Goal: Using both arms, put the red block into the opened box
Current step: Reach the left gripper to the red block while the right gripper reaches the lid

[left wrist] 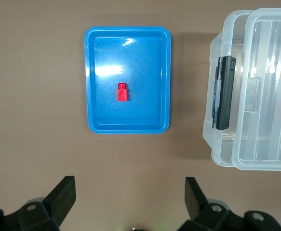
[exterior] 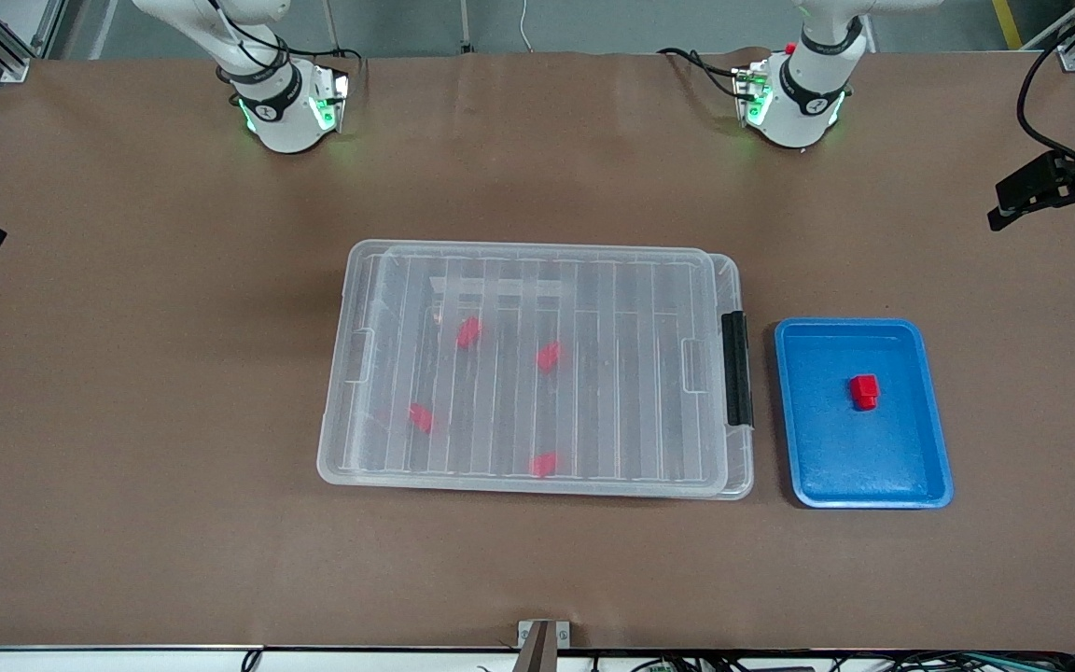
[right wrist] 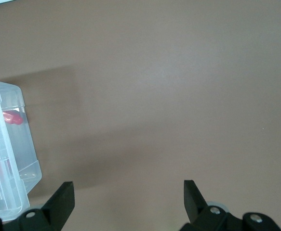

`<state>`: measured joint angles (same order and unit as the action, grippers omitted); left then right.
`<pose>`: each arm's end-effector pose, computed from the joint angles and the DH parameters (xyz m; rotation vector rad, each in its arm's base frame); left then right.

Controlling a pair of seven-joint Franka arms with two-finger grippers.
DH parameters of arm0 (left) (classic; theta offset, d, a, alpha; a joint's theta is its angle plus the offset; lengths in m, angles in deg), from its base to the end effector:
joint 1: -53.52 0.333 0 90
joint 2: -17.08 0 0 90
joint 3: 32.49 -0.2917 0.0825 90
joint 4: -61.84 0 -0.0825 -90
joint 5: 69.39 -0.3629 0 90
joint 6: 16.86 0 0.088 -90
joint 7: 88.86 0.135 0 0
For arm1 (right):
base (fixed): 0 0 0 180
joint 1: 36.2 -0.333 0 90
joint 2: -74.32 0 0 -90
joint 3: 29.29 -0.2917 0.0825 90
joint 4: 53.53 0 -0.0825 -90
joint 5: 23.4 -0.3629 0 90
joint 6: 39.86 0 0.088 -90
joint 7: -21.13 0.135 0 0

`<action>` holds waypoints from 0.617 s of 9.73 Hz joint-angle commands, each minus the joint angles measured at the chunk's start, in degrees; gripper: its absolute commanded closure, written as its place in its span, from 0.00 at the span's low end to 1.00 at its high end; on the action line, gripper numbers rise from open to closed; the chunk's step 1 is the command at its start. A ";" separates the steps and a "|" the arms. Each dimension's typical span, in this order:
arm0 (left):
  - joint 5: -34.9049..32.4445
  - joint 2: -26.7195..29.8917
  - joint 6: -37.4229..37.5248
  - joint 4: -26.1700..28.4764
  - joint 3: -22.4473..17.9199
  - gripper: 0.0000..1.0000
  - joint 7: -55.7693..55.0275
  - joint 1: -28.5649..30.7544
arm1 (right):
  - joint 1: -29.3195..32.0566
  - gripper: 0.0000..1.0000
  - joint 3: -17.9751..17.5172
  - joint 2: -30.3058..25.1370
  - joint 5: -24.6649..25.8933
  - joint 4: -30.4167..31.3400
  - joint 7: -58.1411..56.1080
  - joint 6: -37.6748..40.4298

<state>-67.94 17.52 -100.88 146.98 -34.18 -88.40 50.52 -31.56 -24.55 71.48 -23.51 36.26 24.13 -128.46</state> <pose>0.5202 -0.0155 0.6050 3.1158 -0.0520 -0.0188 0.5108 -0.0852 0.5976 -3.1186 0.3381 -0.0454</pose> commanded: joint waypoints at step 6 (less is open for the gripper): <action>-0.05 -2.01 -0.61 2.65 0.11 0.01 -1.52 0.28 | -4.54 0.00 0.81 0.98 0.46 -0.14 -0.80 0.27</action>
<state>-67.94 16.94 -100.92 147.60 -33.88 -90.19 50.53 -33.69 -23.59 71.61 -23.54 36.28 23.57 -128.32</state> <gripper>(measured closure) 0.009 0.000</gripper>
